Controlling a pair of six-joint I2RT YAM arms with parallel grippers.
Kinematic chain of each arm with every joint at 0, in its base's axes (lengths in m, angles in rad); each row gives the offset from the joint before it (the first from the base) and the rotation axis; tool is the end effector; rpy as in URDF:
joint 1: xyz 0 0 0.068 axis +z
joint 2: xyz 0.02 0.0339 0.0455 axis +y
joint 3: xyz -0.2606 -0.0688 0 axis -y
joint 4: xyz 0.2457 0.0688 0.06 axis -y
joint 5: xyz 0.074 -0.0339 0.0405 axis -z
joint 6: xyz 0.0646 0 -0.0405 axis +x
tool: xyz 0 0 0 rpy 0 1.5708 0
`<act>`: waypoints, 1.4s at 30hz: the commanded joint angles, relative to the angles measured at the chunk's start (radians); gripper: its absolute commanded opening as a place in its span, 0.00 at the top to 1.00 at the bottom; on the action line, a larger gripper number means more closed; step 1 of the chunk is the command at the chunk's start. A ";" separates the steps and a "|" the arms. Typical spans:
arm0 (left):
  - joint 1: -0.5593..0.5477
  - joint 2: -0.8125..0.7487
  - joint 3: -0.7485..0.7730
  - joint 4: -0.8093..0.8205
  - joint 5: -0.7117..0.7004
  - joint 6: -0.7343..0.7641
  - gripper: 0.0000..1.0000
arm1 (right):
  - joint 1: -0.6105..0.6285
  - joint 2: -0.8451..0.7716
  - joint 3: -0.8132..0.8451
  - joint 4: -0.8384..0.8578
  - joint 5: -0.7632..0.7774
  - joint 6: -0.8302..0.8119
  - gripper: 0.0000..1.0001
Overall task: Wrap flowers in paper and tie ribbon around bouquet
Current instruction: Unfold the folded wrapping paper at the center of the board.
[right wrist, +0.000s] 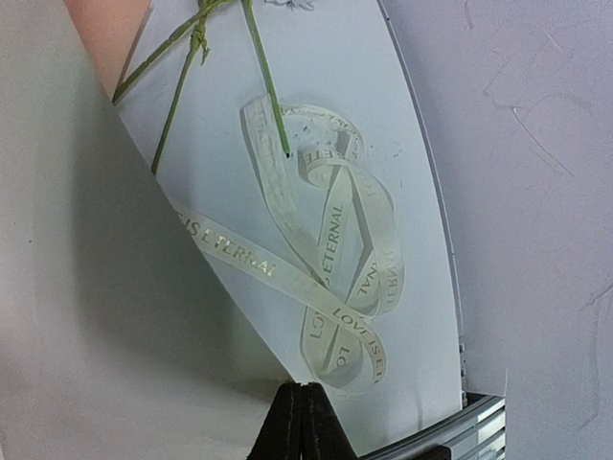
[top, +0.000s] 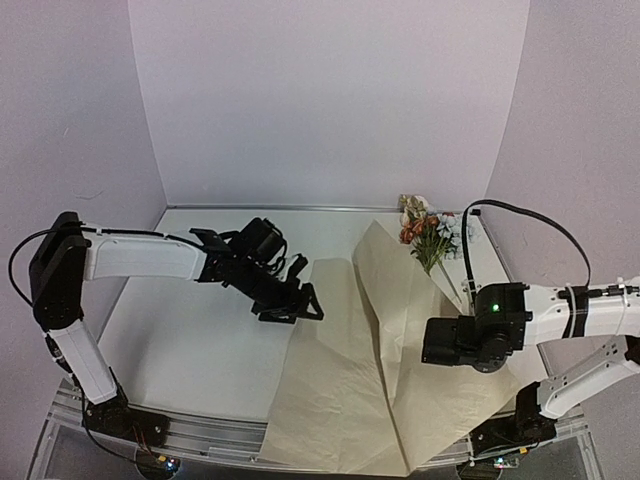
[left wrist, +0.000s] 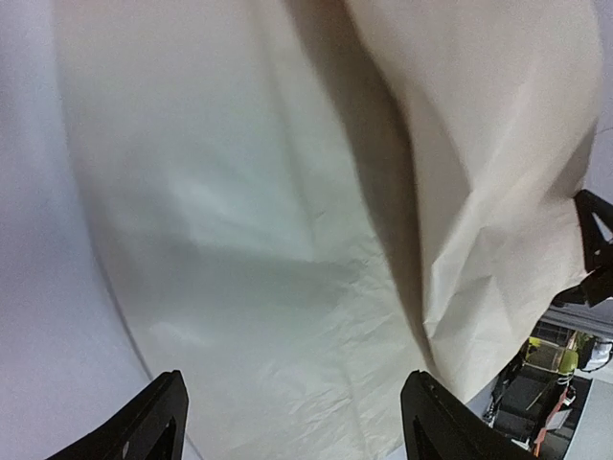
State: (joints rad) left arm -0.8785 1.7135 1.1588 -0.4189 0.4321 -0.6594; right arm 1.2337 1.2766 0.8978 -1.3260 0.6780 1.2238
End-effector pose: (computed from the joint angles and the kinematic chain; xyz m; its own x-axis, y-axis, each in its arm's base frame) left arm 0.2167 -0.3037 0.1833 -0.9375 0.2590 -0.2323 0.3479 0.7048 -0.6182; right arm 0.0972 0.1549 0.2046 -0.8287 -0.1502 -0.5391 0.0489 0.9402 -0.3370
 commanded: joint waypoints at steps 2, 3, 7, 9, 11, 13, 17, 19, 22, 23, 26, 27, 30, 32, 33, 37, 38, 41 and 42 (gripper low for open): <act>-0.018 0.172 0.147 0.082 0.109 0.097 0.24 | -0.010 -0.078 0.038 -0.224 0.029 -0.162 1.00; -0.024 0.208 0.165 0.109 0.135 0.094 0.25 | -0.028 -0.083 0.040 -0.175 -0.005 -0.209 1.00; -0.060 0.327 0.239 0.153 0.142 0.087 0.25 | -0.084 -0.095 0.044 -0.031 -0.156 -0.361 1.00; -0.064 0.372 0.247 0.179 0.140 0.068 0.25 | -0.116 -0.094 0.053 -0.010 -0.211 -0.397 1.00; -0.063 0.401 0.249 0.183 0.118 0.054 0.25 | -0.148 -0.096 0.057 -0.009 -0.245 -0.406 1.00; -0.064 0.414 0.239 0.167 0.076 0.037 0.25 | -0.181 -0.108 0.049 -0.007 -0.261 -0.406 1.00; -0.053 0.409 0.196 0.076 -0.082 0.012 0.25 | -0.257 -0.162 0.015 -0.006 -0.283 -0.387 1.00; -0.024 0.401 0.143 0.062 -0.125 -0.011 0.25 | -0.292 -0.187 -0.004 -0.005 -0.306 -0.385 1.00; 0.045 0.377 0.049 0.077 -0.135 -0.019 0.26 | -0.303 -0.192 0.001 0.013 -0.343 -0.417 1.00; 0.068 0.371 0.028 0.078 -0.134 -0.012 0.26 | -0.304 -0.187 0.004 0.029 -0.364 -0.426 1.00; 0.148 0.347 -0.025 0.069 -0.137 0.016 0.26 | -0.303 -0.149 0.021 0.071 -0.430 -0.413 1.00; 0.173 0.341 -0.032 0.065 -0.141 0.027 0.26 | -0.303 -0.128 0.028 0.074 -0.444 -0.394 1.00; 0.253 0.332 -0.033 0.044 -0.144 0.070 0.25 | -0.303 -0.070 0.022 0.113 -0.475 -0.305 1.00; 0.304 0.336 -0.008 0.017 -0.145 0.111 0.26 | -0.299 -0.040 -0.002 0.182 -0.503 -0.231 1.00; 0.322 0.341 0.009 0.003 -0.152 0.130 0.26 | -0.289 -0.021 -0.011 0.226 -0.514 -0.207 1.00; 0.408 0.378 0.109 -0.053 -0.163 0.203 0.25 | -0.193 0.104 0.069 0.308 -0.488 -0.131 1.00; 0.427 0.392 0.146 -0.059 -0.165 0.220 0.25 | -0.155 0.149 0.103 0.335 -0.489 -0.107 1.00; 0.474 0.452 0.276 -0.089 -0.173 0.264 0.25 | -0.101 0.301 0.217 0.449 -0.557 -0.049 1.00; 0.484 0.480 0.342 -0.112 -0.175 0.287 0.24 | -0.094 0.352 0.262 0.480 -0.602 -0.037 1.00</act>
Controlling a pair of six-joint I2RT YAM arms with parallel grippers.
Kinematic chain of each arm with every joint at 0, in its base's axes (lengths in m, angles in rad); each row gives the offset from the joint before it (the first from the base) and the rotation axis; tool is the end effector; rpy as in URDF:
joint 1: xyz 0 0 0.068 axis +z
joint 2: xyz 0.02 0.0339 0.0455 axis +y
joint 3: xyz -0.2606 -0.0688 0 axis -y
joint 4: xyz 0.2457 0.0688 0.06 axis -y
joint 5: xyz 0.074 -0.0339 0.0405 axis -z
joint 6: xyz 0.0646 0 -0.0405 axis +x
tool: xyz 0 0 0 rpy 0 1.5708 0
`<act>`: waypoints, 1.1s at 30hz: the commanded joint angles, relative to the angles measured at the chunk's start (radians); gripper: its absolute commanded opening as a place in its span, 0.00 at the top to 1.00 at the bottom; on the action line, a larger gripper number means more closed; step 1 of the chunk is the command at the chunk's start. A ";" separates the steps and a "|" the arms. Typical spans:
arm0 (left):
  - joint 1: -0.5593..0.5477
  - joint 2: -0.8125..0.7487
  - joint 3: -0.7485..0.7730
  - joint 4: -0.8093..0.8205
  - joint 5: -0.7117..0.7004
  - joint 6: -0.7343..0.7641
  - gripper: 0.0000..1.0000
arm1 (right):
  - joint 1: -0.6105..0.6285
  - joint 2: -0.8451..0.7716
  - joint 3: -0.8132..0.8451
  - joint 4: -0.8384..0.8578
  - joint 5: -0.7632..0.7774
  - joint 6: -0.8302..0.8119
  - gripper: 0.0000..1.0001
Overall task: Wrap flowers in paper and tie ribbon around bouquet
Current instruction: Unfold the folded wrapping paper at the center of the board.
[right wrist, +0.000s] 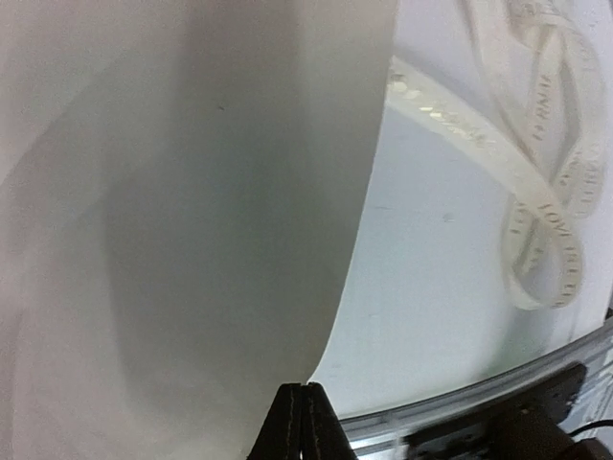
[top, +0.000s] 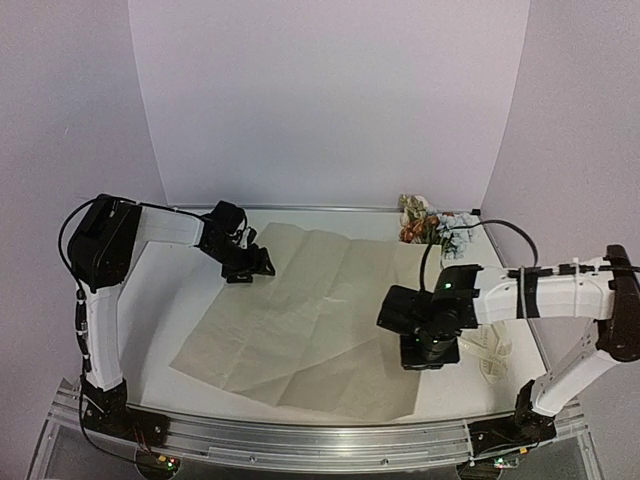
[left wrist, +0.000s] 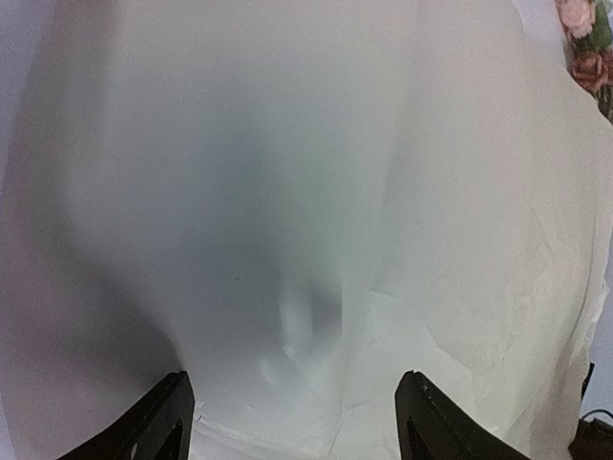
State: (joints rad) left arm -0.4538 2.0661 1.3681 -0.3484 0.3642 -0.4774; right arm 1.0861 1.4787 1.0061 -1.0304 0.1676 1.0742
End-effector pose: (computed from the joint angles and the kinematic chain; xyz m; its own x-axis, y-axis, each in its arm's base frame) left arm 0.3835 -0.2127 0.1145 -0.9529 -0.0129 -0.3030 0.1487 0.8509 -0.5039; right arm 0.1267 0.2175 0.1772 -0.9839 -0.0079 -0.1786 -0.0044 0.9998 -0.0197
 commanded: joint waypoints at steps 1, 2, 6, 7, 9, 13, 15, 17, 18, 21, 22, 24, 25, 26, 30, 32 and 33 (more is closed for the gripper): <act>0.066 0.151 0.190 -0.203 -0.108 0.126 0.24 | 0.058 0.203 0.205 0.205 -0.142 0.121 0.97; 0.069 0.173 0.249 -0.221 -0.108 0.146 0.24 | 0.059 0.247 0.254 0.217 -0.188 0.126 0.93; 0.071 0.247 0.452 -0.305 -0.103 0.217 0.21 | 0.057 0.283 0.315 0.248 -0.238 0.078 0.60; 0.072 0.252 0.483 -0.314 -0.097 0.224 0.20 | 0.054 0.266 0.309 0.245 -0.235 0.059 0.55; 0.072 0.250 0.519 -0.313 -0.086 0.234 0.18 | 0.031 0.225 0.277 0.241 -0.246 0.025 0.45; 0.072 0.245 0.612 -0.335 -0.079 0.246 0.13 | -0.083 0.156 0.234 0.200 -0.358 -0.062 0.29; 0.070 0.239 0.664 -0.360 -0.058 0.236 0.13 | -0.155 0.113 0.205 0.153 -0.375 -0.127 0.26; 0.053 0.195 0.656 -0.357 -0.024 0.208 0.12 | -0.231 0.081 0.156 0.140 -0.397 -0.183 0.24; 0.039 0.165 0.629 -0.334 -0.023 0.197 0.12 | -0.281 0.074 0.132 0.148 -0.444 -0.203 0.24; -0.028 0.071 0.510 -0.284 -0.038 0.144 0.11 | -0.387 0.063 0.095 0.170 -0.511 -0.281 0.19; -0.053 0.040 0.459 -0.259 -0.032 0.115 0.11 | -0.415 0.065 0.097 0.176 -0.521 -0.309 0.18; -0.105 -0.017 0.351 -0.198 -0.024 0.057 0.11 | -0.475 0.076 0.104 0.204 -0.547 -0.348 0.16; -0.136 -0.043 0.297 -0.164 -0.024 0.028 0.12 | -0.509 0.085 0.111 0.224 -0.560 -0.358 0.15; -0.160 -0.058 0.264 -0.146 -0.019 0.008 0.12 | -0.542 0.101 0.121 0.253 -0.577 -0.366 0.15; -0.247 -0.103 0.136 -0.072 -0.007 -0.076 0.12 | -0.623 0.162 0.140 0.384 -0.597 -0.392 0.22; -0.275 -0.118 0.085 -0.042 -0.001 -0.105 0.12 | -0.655 0.196 0.140 0.447 -0.579 -0.394 0.23; -0.288 -0.125 0.064 -0.034 0.001 -0.120 0.12 | -0.670 0.211 0.137 0.469 -0.574 -0.395 0.24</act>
State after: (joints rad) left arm -0.7224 2.0051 1.5124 -0.4790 0.3486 -0.4955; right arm 0.4669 1.6287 1.1156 -0.7103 -0.4022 0.7276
